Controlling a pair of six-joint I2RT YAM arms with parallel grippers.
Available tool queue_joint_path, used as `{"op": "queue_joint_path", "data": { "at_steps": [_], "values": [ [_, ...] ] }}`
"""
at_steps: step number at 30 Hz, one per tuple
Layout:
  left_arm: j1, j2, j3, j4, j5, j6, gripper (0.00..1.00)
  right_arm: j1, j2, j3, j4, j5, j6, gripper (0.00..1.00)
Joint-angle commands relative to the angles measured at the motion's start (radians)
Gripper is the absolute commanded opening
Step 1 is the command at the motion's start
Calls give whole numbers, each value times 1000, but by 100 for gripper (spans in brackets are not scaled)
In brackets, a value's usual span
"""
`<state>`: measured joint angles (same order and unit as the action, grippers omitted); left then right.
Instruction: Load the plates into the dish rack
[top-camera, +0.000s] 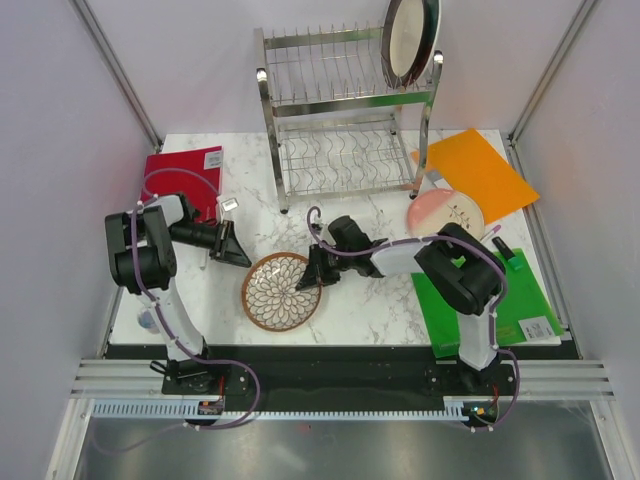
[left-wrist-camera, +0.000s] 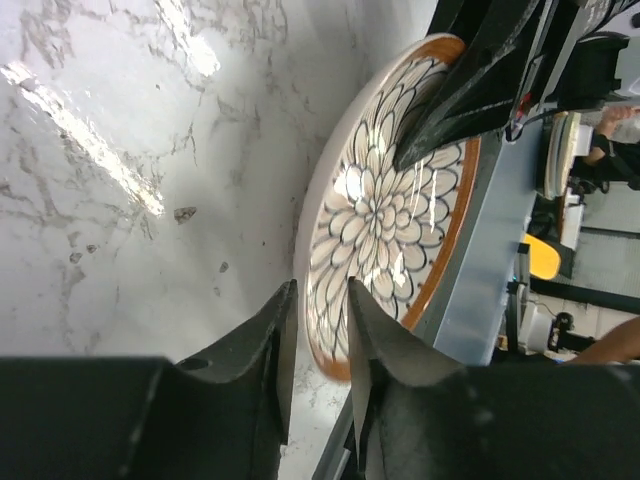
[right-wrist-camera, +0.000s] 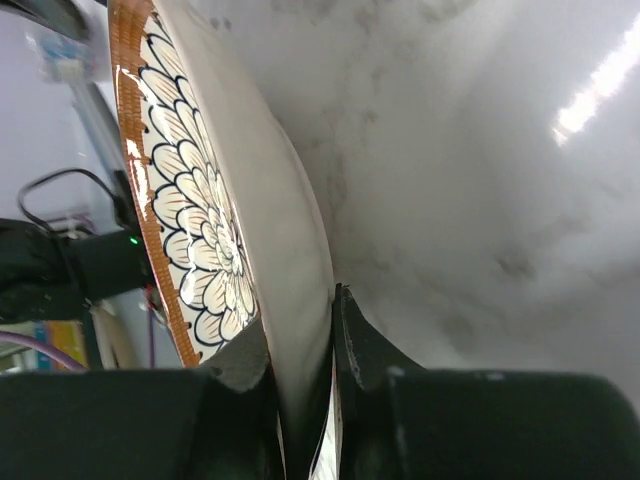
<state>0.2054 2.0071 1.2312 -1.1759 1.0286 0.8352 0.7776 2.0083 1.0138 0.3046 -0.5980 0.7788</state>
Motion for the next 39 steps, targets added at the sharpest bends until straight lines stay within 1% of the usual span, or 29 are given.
{"op": "queue_joint_path", "data": {
  "at_steps": [1, 2, 3, 5, 6, 7, 8, 9, 11, 12, 14, 15, 16, 17, 19, 20, 21, 22, 23, 25, 26, 27, 29, 30, 31, 33, 35, 37, 39],
  "values": [
    [18, -195, 19, -11, 42, -67, 36, -89, -217, 54, -303, 3, -223, 0],
    [34, -227, 25, -5, 36, -73, 40, -100, -250, 66, -368, 10, -271, 0],
    [41, -269, 28, 4, 6, -91, 42, -110, -282, 106, -497, 30, -393, 0],
    [52, -378, 53, 7, -31, -108, 46, -142, -367, 162, -628, 44, -490, 0],
    [54, -413, 56, 22, -60, -123, 46, -150, -390, 239, -753, 47, -562, 0],
    [54, -450, 51, 33, -70, -127, 46, -161, -426, 285, -813, 55, -605, 0],
    [55, -529, 45, 45, -76, -128, 46, -161, -445, 333, -864, 66, -639, 0],
    [55, -562, 37, 59, -78, -139, 46, -161, -462, 430, -937, 85, -692, 0],
    [55, -652, 1, 128, -81, -171, 48, -162, -500, 532, -985, 113, -717, 0],
    [55, -677, -15, 151, -72, -191, 48, -161, -508, 633, -1015, 124, -730, 0],
    [55, -706, -44, 191, -61, -208, 49, -163, -519, 738, -1036, 171, -753, 0],
    [55, -722, -48, 199, -53, -232, 49, -161, -520, 837, -1039, 197, -757, 0],
    [57, -726, -56, 208, -47, -240, 49, -161, -520, 886, -1033, 289, -757, 0],
    [55, -729, -59, 211, -42, -246, 49, -161, -519, 979, -1020, 326, -759, 0],
    [54, -735, -64, 214, -27, -251, 48, -161, -490, 1083, -989, 392, -773, 0],
    [54, -737, -64, 225, -25, -254, 48, -161, -473, 1135, -975, 499, -809, 0],
    [54, -742, -61, 234, -21, -268, 47, -161, -455, 1222, -942, 561, -811, 0],
    [52, -740, -58, 240, -19, -271, 47, -161, -422, 1258, -914, 617, -813, 0],
    [49, -739, -52, 249, -16, -278, 47, -162, -410, 1287, -883, 729, -826, 0],
    [42, -731, -32, 255, -15, -301, 47, -158, -382, 1321, -735, 861, -825, 0],
    [40, -725, -26, 256, -13, -307, 47, -146, -364, 1348, -684, 947, -834, 0],
    [35, -722, -18, 260, -12, -320, 47, -133, -343, 1373, -592, 1153, -860, 0],
    [29, -722, -19, 268, -10, -334, 47, -95, -270, 1417, -489, 1320, -924, 0],
    [26, -720, -27, 277, -7, -344, 47, -80, -254, 1404, -316, 1484, -1031, 0],
    [22, -722, -33, 283, -7, -347, 46, -61, -235, 1381, -211, 1521, -1085, 0],
    [19, -726, -54, 303, -7, -366, 46, -61, -235, 1304, -33, 1517, -1163, 0],
    [12, -731, -73, 320, -5, -384, 46, -61, -226, 1292, 26, 1515, -1184, 0],
    [6, -732, -98, 343, -4, -399, 46, -61, -175, 1333, 40, 1566, -1213, 0],
    [2, -731, -116, 354, -4, -413, 45, -67, -146, 1384, 41, 1577, -1225, 0]
  ]
}}
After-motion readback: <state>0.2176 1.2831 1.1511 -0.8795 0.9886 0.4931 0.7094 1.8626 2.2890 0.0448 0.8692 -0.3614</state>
